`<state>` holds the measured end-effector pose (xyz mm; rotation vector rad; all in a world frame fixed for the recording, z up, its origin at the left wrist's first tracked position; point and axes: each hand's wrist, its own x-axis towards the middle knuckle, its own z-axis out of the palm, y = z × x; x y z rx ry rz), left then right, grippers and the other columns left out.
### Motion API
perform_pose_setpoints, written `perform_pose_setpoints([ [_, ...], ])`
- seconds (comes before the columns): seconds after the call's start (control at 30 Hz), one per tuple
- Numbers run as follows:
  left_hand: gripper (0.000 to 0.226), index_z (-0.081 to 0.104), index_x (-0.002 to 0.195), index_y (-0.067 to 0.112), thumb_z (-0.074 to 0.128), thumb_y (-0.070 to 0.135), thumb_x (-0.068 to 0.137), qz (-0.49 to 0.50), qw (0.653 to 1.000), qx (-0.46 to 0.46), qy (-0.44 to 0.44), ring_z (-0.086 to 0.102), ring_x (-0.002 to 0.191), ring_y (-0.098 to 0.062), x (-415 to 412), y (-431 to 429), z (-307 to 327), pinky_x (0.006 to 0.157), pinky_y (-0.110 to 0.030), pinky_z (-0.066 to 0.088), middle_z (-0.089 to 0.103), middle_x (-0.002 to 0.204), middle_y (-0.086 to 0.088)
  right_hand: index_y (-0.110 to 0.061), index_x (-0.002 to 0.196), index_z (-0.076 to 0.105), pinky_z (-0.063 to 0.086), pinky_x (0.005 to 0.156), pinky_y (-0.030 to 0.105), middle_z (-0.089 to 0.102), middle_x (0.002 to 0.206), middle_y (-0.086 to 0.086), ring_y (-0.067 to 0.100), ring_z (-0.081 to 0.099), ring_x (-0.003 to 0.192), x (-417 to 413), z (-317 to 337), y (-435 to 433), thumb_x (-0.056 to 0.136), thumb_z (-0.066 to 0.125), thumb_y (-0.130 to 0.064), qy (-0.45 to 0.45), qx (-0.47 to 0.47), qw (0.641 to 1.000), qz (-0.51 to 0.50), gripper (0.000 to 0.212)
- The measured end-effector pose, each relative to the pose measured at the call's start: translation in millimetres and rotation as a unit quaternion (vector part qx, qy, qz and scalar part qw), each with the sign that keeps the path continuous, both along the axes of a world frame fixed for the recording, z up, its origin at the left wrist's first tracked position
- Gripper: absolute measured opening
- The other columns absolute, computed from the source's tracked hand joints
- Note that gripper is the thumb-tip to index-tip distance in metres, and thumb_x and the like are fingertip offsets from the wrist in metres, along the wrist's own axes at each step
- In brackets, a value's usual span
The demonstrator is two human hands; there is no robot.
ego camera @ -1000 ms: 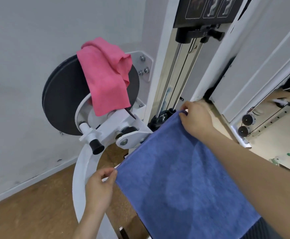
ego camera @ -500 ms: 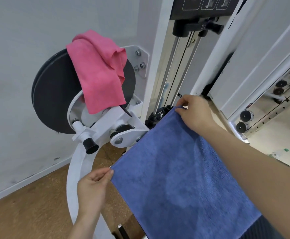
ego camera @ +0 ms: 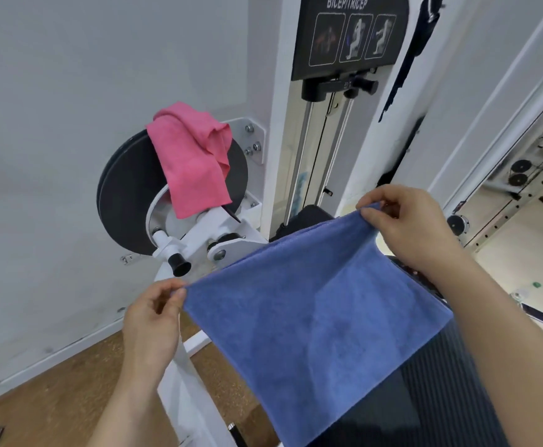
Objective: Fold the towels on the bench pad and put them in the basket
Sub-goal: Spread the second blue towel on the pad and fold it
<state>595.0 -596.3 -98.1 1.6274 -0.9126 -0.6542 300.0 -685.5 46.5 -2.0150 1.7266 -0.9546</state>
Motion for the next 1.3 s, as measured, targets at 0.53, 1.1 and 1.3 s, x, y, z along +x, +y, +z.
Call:
perform_pose_setpoints([
  [0.53, 0.017, 0.069, 0.091, 0.019, 0.058, 0.005, 0.092, -0.024, 0.978, -0.203, -0.042, 0.057, 0.057, 0.005, -60, 70, 164, 0.042, -0.011, 0.043, 0.066, 0.080, 0.004, -0.019, 0.083, 0.073, 0.038, 0.048, 0.016, 0.062, 0.070, 0.003, 0.009, 0.050, 0.061, -116, 23, 218, 0.032, 0.095, -0.047, -0.431, 0.152, 0.872, 0.175, 0.062],
  [1.1, 0.017, 0.072, 0.083, 0.023, 0.072, 0.006, 0.083, -0.284, 0.938, 0.037, -0.195, 0.063, 0.075, -0.004, -195, -66, 54, 0.080, -0.022, 0.053, 0.068, 0.079, 0.008, -0.031, 0.073, 0.068, 0.043, 0.055, 0.026, 0.067, 0.068, -0.009, 0.010, 0.061, 0.069, -174, -90, 220, 0.081, 0.058, -0.010, -0.081, 0.226, 0.949, -0.206, 0.024],
  [1.3, 0.018, 0.073, 0.080, 0.028, 0.075, 0.011, 0.081, -0.278, 0.947, 0.044, -0.153, 0.067, 0.082, -0.010, -210, -103, 34, 0.071, -0.021, 0.051, 0.072, 0.083, 0.006, -0.027, 0.079, 0.069, 0.039, 0.061, 0.027, 0.065, 0.075, -0.013, 0.013, 0.058, 0.075, -175, -97, 202, 0.079, 0.056, -0.012, -0.004, 0.161, 0.950, -0.268, 0.019],
])
